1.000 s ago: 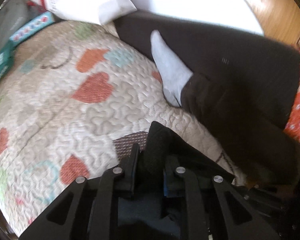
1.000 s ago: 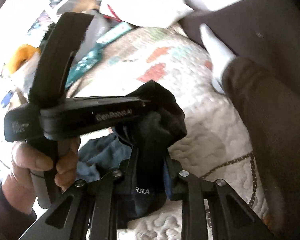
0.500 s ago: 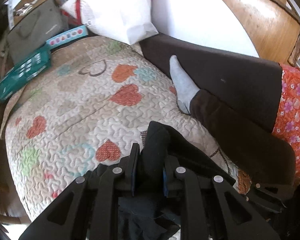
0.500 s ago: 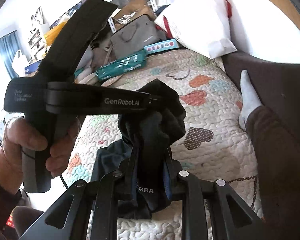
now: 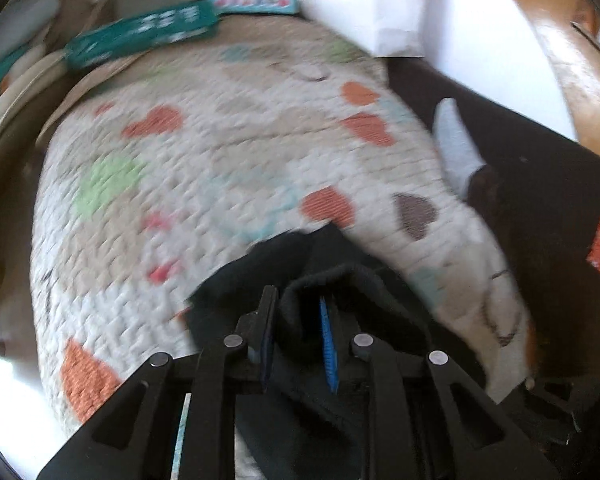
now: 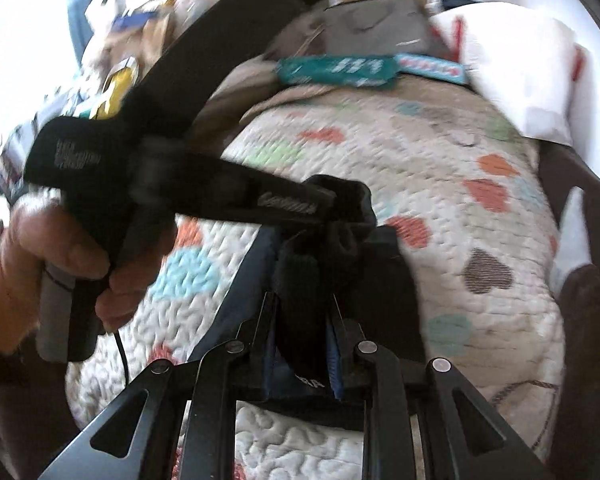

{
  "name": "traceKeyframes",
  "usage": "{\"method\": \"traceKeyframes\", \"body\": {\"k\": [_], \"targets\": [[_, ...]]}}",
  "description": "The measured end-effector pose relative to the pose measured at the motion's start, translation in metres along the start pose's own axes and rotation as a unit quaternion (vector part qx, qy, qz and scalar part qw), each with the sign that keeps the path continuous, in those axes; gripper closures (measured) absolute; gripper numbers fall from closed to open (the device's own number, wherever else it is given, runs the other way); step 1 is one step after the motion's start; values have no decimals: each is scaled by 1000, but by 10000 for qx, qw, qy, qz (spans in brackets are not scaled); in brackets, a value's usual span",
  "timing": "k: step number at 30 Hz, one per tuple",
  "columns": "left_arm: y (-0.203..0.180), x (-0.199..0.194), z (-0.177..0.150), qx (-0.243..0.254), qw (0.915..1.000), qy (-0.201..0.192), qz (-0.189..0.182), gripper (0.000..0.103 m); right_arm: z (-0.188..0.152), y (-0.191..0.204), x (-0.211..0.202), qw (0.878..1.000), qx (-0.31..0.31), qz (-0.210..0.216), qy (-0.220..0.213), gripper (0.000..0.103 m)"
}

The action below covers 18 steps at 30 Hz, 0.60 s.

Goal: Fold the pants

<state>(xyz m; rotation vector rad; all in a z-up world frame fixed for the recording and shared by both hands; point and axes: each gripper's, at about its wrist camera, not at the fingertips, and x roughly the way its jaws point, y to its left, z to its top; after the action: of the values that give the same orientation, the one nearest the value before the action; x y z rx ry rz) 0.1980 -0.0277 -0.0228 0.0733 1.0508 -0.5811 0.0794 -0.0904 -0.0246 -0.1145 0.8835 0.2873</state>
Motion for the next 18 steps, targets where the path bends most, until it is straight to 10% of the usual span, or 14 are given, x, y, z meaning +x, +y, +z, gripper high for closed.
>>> {"method": "traceKeyframes", "body": {"k": [3, 8, 18], "targets": [[24, -1, -14, -251, 9996, 57, 100, 79, -8, 24, 19, 9990, -444, -36, 76, 76], [70, -19, -40, -1142, 9933, -164, -38, 52, -21, 54, 26, 9945, -1026, 140, 163, 40], [96, -17, -79, -1820, 9830, -241, -42, 37, -34, 54, -6, 9873, -1392, 639, 423, 34]]}}
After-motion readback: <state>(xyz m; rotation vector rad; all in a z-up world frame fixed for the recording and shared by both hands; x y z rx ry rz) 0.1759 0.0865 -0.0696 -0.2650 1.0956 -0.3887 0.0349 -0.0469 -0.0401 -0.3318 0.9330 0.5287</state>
